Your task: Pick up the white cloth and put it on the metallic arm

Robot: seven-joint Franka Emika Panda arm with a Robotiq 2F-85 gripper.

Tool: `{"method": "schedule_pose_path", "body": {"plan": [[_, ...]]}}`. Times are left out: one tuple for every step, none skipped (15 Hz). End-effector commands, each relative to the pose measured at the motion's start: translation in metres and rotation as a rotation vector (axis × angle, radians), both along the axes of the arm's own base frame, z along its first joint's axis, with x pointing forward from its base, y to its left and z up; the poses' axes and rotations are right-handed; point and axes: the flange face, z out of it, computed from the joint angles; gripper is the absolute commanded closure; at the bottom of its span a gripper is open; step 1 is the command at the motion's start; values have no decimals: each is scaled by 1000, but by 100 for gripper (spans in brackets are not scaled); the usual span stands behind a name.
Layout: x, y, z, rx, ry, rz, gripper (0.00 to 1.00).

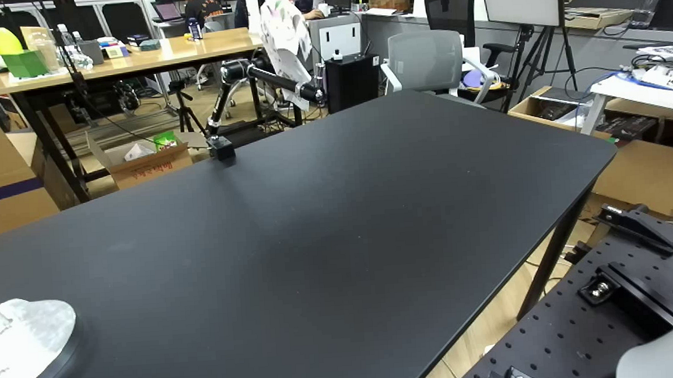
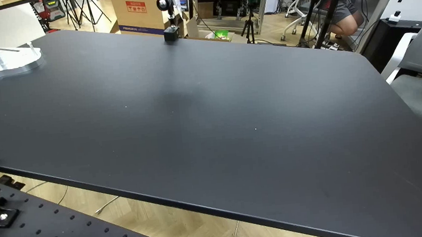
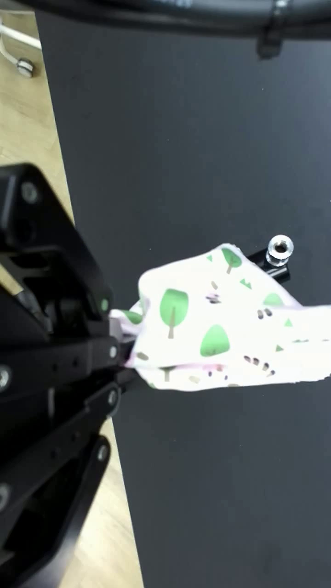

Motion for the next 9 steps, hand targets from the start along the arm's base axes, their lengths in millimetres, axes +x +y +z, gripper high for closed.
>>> {"method": "schedule_pose_path", "body": {"plan": [[-17, -10, 30, -31, -9, -75, 99], [-20, -16, 34, -31, -5, -86, 99], [-21, -21, 37, -34, -6, -92, 99], [-23, -28, 38, -32, -2, -99, 99], [-23, -35, 39, -33, 1, -108, 99], [-24, -44, 38, -30, 2, -113, 99], [-24, -52, 36, -29, 5, -120, 99], [-25, -63, 32, -21, 19, -130, 99], [-26, -71, 27, -18, 32, -139, 99]]}}
